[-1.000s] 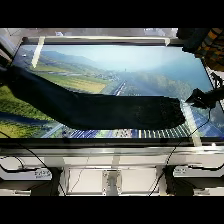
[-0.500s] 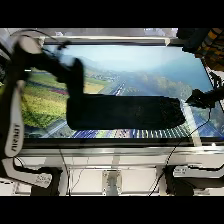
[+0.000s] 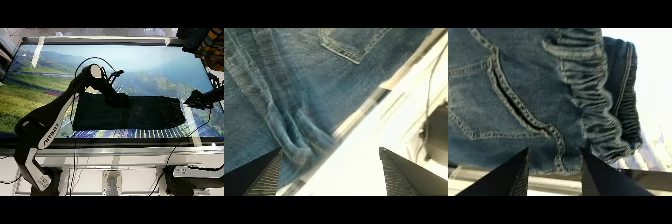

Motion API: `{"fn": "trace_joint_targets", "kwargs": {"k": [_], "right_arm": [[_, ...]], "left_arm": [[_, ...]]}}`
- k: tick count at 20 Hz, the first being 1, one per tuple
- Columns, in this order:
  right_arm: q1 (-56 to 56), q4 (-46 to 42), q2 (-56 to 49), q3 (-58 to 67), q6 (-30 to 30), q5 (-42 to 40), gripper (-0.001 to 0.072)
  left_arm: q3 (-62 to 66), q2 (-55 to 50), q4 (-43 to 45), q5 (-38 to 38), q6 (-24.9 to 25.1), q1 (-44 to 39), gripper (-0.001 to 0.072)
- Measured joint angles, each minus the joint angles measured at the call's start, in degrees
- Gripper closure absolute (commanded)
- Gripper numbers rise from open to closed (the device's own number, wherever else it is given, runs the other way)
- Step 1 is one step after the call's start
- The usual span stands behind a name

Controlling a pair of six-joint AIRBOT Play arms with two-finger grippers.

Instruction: Fold the clothes and pants, and hang the long-sleeved shirts on hangers.

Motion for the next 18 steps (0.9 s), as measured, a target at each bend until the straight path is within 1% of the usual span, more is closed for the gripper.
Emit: {"fn": "trace_joint_targets", "kwargs": {"k": [5, 6, 7, 8, 10, 12, 13, 14, 15, 18], "right_arm": [[0.00, 0.02, 0.50, -0.04, -1.25, 1.09, 0.0386], [0.02, 0.00, 1.14, -0.20, -1.70, 1.03, 0.0440], [0.00, 0.00, 2.03, -0.48, -2.23, 0.92, 0.0612], [-0.04, -0.15, 3.28, -0.94, -2.80, 0.35, 0.0678], [-0.07, -0.98, 6.73, -2.12, -3.91, -0.61, 0.0678], [-0.07, -1.92, 11.54, -4.13, -4.55, -2.49, 0.0678], [-0.07, -2.12, 14.40, -5.46, -4.76, -3.48, 0.0678], [-0.07, -2.56, 17.75, -7.21, -4.92, -4.55, 0.0678], [-0.07, -3.02, 21.24, -9.18, -4.98, -5.51, 0.0678], [-0.07, -3.91, 31.52, -15.85, -4.96, -6.75, 0.0677]], "left_arm": [[0.00, -0.28, -1.86, 0.63, 0.22, 1.66, 0.0015], [0.00, 0.20, -1.88, 0.66, 0.28, 2.62, 0.0016], [0.00, 0.72, -1.36, 0.70, 0.42, 3.69, 0.0016], [0.00, 1.40, -0.20, 0.68, 0.44, 4.94, 0.0017], [-0.11, 3.17, 2.73, 0.15, 0.37, 7.37, 0.0018], [-1.03, 5.51, 7.43, -0.61, -0.24, 9.88, 0.0019], [-2.14, 7.02, 9.92, -0.76, -0.44, 11.21, 0.0039], [-3.87, 8.63, 12.15, -1.25, -0.48, 12.63, 0.0113], [-6.19, 10.25, 13.99, -1.31, -0.42, 14.12, 0.0127], [-16.68, 15.65, 16.92, -0.31, 2.03, 19.89, 0.0124]]}}
